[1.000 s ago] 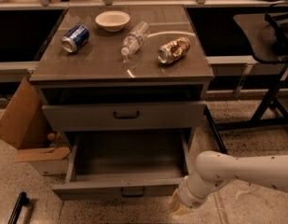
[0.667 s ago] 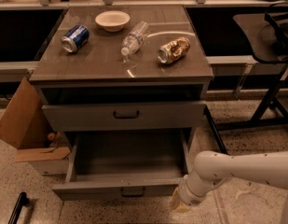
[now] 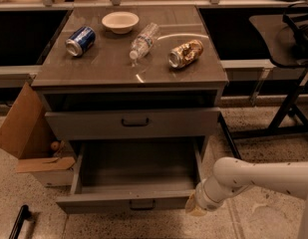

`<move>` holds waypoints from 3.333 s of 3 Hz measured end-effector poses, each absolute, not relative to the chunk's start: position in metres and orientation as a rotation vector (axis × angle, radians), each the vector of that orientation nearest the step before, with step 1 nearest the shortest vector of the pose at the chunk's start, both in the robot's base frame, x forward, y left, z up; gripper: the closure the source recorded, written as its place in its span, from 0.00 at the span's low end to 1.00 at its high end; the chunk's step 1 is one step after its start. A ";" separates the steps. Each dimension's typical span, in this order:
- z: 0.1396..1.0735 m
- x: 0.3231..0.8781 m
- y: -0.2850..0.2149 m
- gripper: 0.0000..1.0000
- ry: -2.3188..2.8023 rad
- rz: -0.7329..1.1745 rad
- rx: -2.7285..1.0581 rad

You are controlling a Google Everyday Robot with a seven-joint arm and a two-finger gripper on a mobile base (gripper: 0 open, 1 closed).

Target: Close middle drawer

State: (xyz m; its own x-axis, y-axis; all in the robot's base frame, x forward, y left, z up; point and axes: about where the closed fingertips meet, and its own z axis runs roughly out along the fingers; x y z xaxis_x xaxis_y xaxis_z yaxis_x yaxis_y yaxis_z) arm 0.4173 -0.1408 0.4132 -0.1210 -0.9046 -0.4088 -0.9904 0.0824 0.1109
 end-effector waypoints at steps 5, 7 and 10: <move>0.385 0.493 -0.168 1.00 2.093 0.496 -1.700; 0.376 0.557 -0.188 1.00 2.021 0.456 -1.472; 0.367 0.627 -0.209 1.00 1.957 0.459 -1.255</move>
Offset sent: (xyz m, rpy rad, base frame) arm 0.0164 -0.0066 -0.0024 0.0373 -0.0124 -0.0442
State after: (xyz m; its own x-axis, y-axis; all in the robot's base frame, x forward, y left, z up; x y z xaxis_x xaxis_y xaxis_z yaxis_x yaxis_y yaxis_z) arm 0.6265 -0.2094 0.3669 -0.2356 -0.6155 -0.7521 -0.8858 0.4544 -0.0944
